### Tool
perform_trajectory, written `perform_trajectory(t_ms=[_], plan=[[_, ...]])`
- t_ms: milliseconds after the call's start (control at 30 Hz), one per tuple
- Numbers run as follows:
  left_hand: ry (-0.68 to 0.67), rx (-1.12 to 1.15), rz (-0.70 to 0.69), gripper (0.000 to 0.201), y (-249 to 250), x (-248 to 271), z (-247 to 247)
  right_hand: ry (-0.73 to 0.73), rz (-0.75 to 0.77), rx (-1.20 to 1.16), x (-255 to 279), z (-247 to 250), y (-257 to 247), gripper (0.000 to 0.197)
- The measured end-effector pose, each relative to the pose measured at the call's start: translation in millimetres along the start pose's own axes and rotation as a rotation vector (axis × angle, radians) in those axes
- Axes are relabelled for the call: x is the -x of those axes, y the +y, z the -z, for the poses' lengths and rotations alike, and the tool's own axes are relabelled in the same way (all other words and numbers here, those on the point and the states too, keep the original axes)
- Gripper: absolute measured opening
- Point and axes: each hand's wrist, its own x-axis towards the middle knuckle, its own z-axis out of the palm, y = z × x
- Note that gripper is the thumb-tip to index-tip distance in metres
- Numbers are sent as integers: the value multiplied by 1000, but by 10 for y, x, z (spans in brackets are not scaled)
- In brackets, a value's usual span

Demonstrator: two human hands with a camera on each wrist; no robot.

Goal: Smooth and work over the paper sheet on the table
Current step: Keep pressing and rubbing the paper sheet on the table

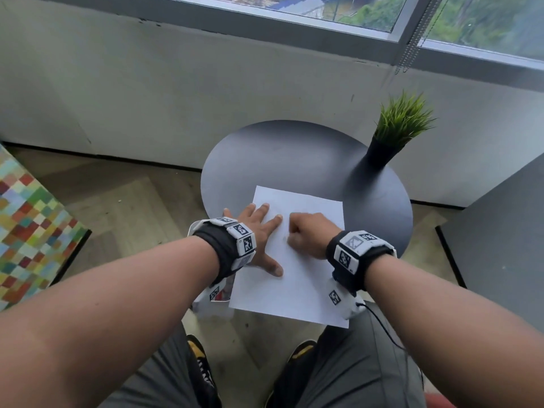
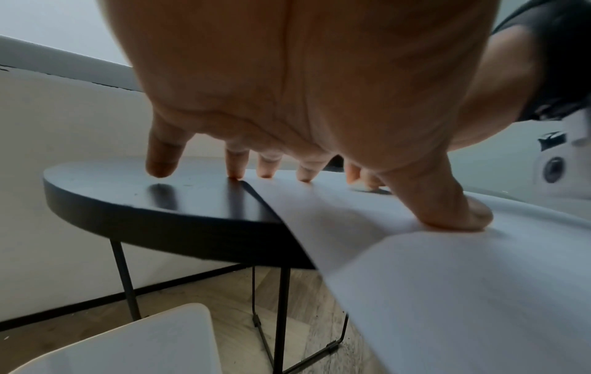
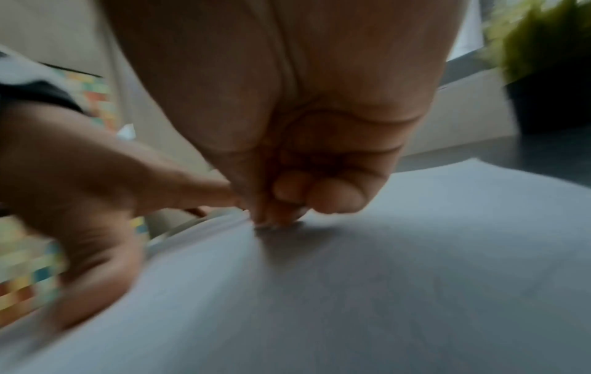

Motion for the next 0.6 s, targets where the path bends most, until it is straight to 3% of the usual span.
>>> perform_trajectory(t_ms=[67, 100, 200, 233, 267, 400, 467, 533, 600], plan=[[-18, -16, 0, 125, 20, 23, 32, 106, -120, 8, -35, -10, 64, 14], [-21, -22, -2, 123, 30, 32, 49, 112, -86, 21, -13, -49, 24, 14], [-30, -21, -8, 119, 50, 36, 83, -71, 147, 0, 152, -153, -163, 14], [-33, -30, -9, 119, 58, 29, 87, -124, 163, 2, 183, -121, -138, 8], [-33, -45, -9, 119, 63, 21, 86, -130, 134, -11, 175, -58, -71, 3], [-44, -82, 5, 118, 93, 6, 96, 91, -158, -23, 62, 33, 271, 8], [-41, -87, 0, 117, 96, -2, 104, 78, -49, 32, 118, -73, 160, 12], [-32, -92, -8, 118, 91, -7, 99, -59, 161, 44, 252, -163, -30, 13], [-37, -103, -6, 120, 89, -8, 97, -147, 218, 57, 282, -99, -5, 10]])
